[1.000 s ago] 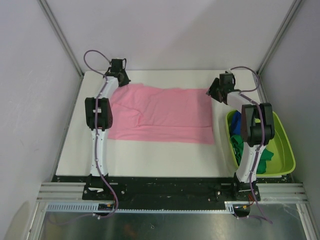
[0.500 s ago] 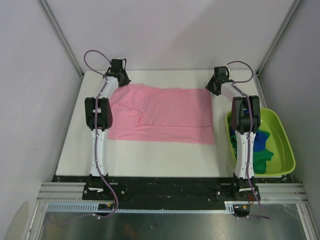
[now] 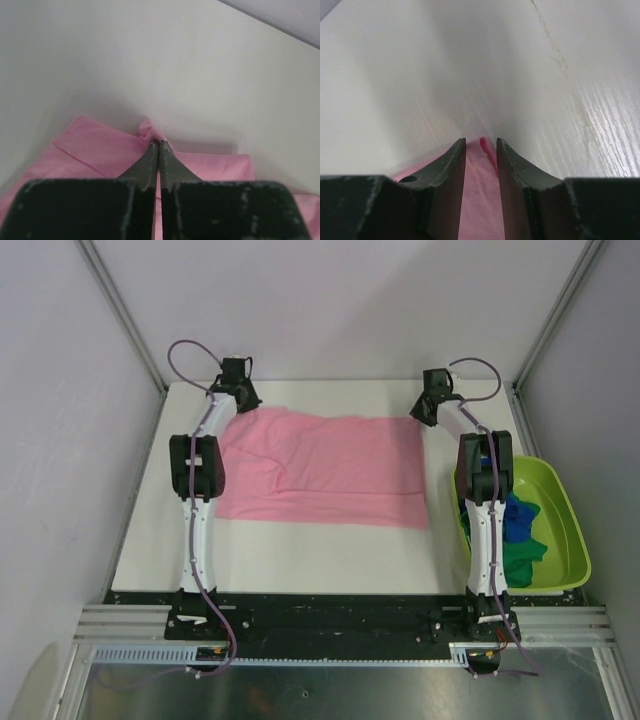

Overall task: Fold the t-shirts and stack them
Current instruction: Grap the side of the flattened tshirt furthest away from the robot with both arms

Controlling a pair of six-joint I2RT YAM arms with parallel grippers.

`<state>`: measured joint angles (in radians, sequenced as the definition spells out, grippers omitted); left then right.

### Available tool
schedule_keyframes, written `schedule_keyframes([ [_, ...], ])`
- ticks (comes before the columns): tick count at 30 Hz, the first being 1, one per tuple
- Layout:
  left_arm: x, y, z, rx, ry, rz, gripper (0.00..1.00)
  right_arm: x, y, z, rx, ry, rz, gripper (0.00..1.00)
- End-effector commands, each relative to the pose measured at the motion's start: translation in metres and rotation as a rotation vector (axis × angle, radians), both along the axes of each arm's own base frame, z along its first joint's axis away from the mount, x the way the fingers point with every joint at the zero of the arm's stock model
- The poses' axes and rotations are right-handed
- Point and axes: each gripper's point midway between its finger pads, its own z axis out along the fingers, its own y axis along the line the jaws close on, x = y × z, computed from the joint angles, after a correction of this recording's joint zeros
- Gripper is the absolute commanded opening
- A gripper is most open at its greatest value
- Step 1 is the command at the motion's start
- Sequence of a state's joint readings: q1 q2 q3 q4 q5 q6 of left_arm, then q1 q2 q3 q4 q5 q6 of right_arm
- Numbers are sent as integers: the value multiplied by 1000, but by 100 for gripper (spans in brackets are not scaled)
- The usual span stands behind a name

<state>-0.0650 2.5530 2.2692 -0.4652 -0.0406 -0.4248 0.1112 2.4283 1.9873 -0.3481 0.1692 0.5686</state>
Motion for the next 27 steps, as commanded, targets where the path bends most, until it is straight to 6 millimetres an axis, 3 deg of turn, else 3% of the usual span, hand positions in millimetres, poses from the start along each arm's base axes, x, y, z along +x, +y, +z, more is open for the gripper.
schedule_keyframes([
  [1, 8, 2, 60, 10, -118, -20, 0, 8, 6, -3, -23, 8, 5, 35],
  [6, 7, 2, 57, 15, -113, -21, 0, 11, 7, -5, -31, 8, 8, 30],
  [15, 8, 11, 62, 52, -124, 5, 0, 9, -5, 5, -85, 10, 6, 2],
  [27, 16, 30, 95, 116, -194, 48, 0, 16, -28, 57, -94, -91, -1, 0],
])
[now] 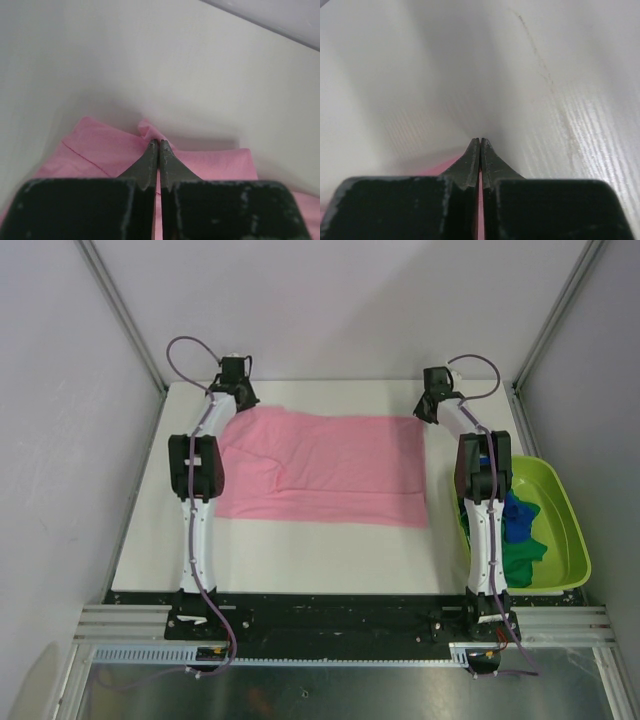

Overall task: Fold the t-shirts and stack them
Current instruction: Grap the side of the flattened tshirt furthest away from the robot with both arms

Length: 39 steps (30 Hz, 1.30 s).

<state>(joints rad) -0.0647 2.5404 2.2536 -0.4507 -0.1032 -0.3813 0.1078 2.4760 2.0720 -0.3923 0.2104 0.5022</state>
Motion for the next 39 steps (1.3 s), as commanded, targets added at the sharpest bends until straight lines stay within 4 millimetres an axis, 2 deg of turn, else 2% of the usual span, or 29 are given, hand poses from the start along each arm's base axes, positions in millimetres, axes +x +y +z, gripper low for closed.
schedule_keyframes([
  [1, 16, 18, 95, 45, -188, 27, 0, 9, -16, 63, -15, -112, -7, 0],
  [6, 19, 22, 108, 30, -220, 35, 0, 10, -15, 80, -11, -145, 8, 0],
  [9, 17, 19, 109, 10, -218, 20, 0, 7, -11, 86, 10, -157, 23, 0],
  [12, 9, 17, 107, -4, -200, 13, 0, -2, -4, 91, 30, -158, 45, 0],
  [16, -7, 17, 107, -9, -175, 10, 0, -23, 4, 86, 50, -129, 68, 0],
  [23, -50, 22, 98, 1, -104, 40, 0, -65, 16, 73, 78, -64, 89, 0],
  [30, -103, 27, 66, 7, 6, 70, 0, -108, 21, 60, 63, 28, 79, 0],
  [34, -127, 30, 50, 17, 52, 81, 0, -127, 23, 57, 39, 58, 76, 0],
  [39, -150, 33, 45, 22, 70, 90, 0, -147, 20, 49, 6, 107, 58, 0],
])
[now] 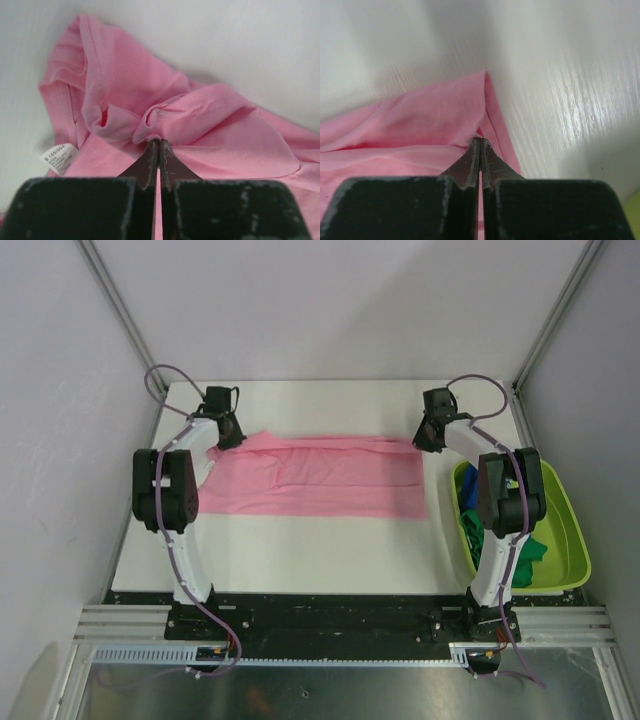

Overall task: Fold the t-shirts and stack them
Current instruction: Grap the side of the flattened tshirt furthest away from the robot with both arms, then fold the other side of the tshirt into a rectangle

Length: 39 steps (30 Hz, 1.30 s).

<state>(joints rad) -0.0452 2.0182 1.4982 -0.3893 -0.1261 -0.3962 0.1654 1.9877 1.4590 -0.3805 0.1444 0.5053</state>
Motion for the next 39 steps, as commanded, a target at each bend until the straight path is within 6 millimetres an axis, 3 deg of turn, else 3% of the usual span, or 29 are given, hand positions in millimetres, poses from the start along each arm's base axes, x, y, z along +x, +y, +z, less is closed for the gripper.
schedule_keyframes([
  [1, -6, 10, 39, 11, -101, 44, 0, -14, -8, 17, -38, -7, -43, 0],
  [13, -27, 13, 52, 15, -134, 56, 0, -31, -16, 23, -82, 8, -57, 0],
  [30, -50, 13, 39, 1, -98, 79, 0, -51, -11, 15, -90, 30, -42, 0],
  [39, -53, 14, 46, 4, -113, 87, 0, -62, -14, 15, -95, 34, -45, 0],
])
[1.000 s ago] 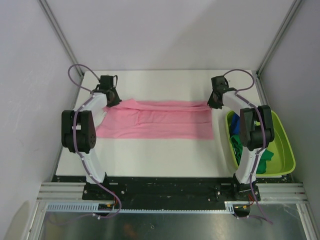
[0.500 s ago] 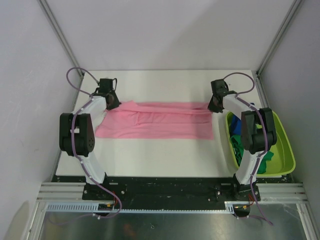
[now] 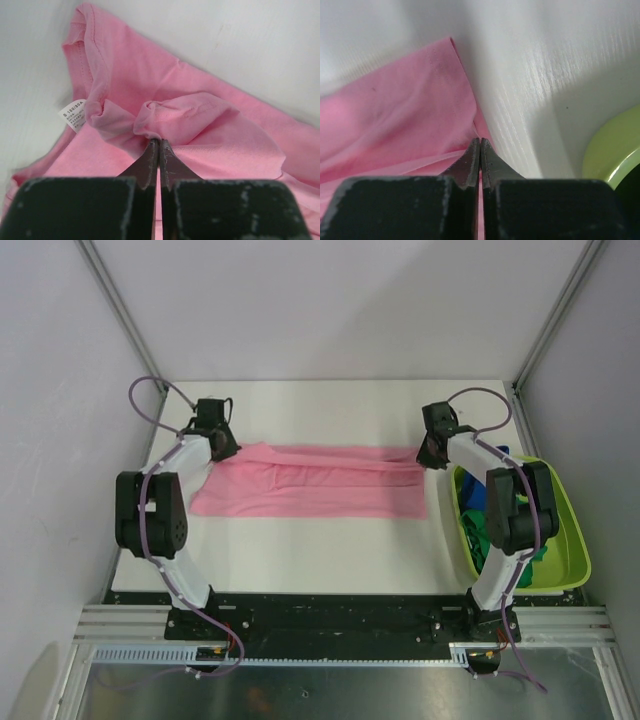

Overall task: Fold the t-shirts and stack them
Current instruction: Fold the other side of the tshirt into a rectangle

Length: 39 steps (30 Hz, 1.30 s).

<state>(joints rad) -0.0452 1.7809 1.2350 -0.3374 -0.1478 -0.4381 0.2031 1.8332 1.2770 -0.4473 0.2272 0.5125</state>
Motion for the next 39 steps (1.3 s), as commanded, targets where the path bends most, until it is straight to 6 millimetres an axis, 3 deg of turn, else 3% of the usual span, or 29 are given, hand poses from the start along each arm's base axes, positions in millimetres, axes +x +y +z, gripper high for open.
schedule_keyframes([
  [1, 0, 10, 27, 16, -78, 43, 0, -2, -6, 17, -17, -44, -27, 0],
  [21, -26, 8, -1, -27, -8, 96, 0, -18, -2, 4, -5, -25, -20, 0],
  [23, -29, 6, -5, -42, 2, 94, 8, -20, -2, 2, -2, -24, -20, 5],
  [26, -30, 2, -6, -63, 3, 93, 25, -22, -4, 6, -1, -33, -20, 20],
  [29, -29, 1, 2, -67, -17, 86, 41, -21, -3, 20, 1, -69, -10, 34],
  [31, -27, 1, 10, -67, -37, 80, 47, -19, 0, 30, 5, -96, -3, 37],
  [35, -23, -5, 29, -81, -79, 31, 50, -18, 13, 36, 17, -117, 24, 35],
  [39, -20, -17, 34, -83, -88, -29, 49, -17, 28, 28, 12, -109, 49, 33],
])
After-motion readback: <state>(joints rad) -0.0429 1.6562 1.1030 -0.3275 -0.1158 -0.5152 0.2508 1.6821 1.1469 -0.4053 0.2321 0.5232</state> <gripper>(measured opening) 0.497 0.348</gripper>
